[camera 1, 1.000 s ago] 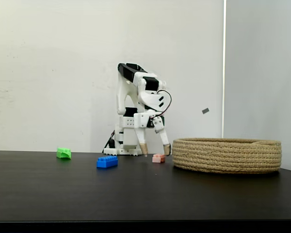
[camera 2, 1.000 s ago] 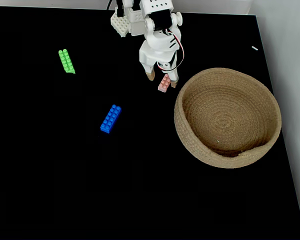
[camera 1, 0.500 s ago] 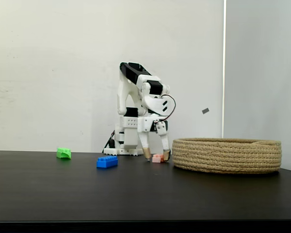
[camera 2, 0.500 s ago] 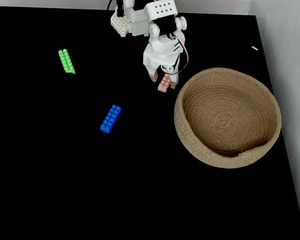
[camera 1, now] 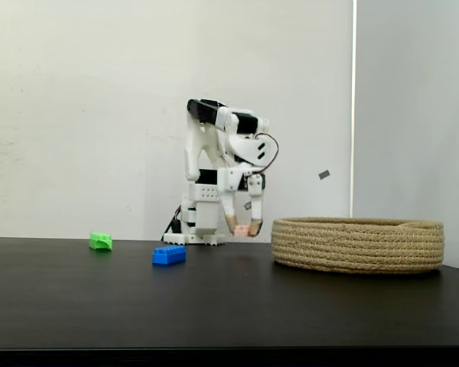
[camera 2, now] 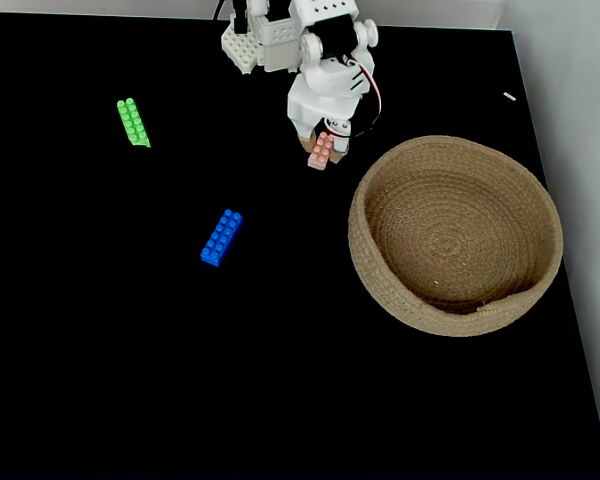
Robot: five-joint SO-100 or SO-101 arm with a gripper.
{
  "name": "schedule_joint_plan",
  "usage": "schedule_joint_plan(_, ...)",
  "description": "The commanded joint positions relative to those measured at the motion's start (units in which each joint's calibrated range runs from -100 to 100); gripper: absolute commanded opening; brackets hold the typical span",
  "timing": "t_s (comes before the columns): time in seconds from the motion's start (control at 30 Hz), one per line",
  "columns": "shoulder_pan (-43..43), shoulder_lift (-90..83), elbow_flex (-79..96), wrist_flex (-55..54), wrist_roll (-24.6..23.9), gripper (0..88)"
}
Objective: Place the lego blocks in the tray
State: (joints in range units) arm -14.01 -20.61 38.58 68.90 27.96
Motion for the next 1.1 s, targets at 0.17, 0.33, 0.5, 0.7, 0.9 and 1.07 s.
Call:
schedule_joint_plan(0.17,-0.4,-4.6,-32.1,12.0,4.5,0.0)
schedule_joint_plan(0.33,-2.3,3.9,-42.9,9.2,5.6,0.0)
schedule_joint_plan(0.5,-4.1,14.2,-50.1,2.3,5.5,0.0)
schedule_joint_plan(0.7,-6.6,23.5,-57.1,0.2,3.8,17.4)
schedule_joint_plan(0.9,-7.3,25.3,-57.7,0.7,2.7,42.8)
schedule_joint_plan(1.07,-5.1,23.2,-56.2,2.4,2.9,33.4)
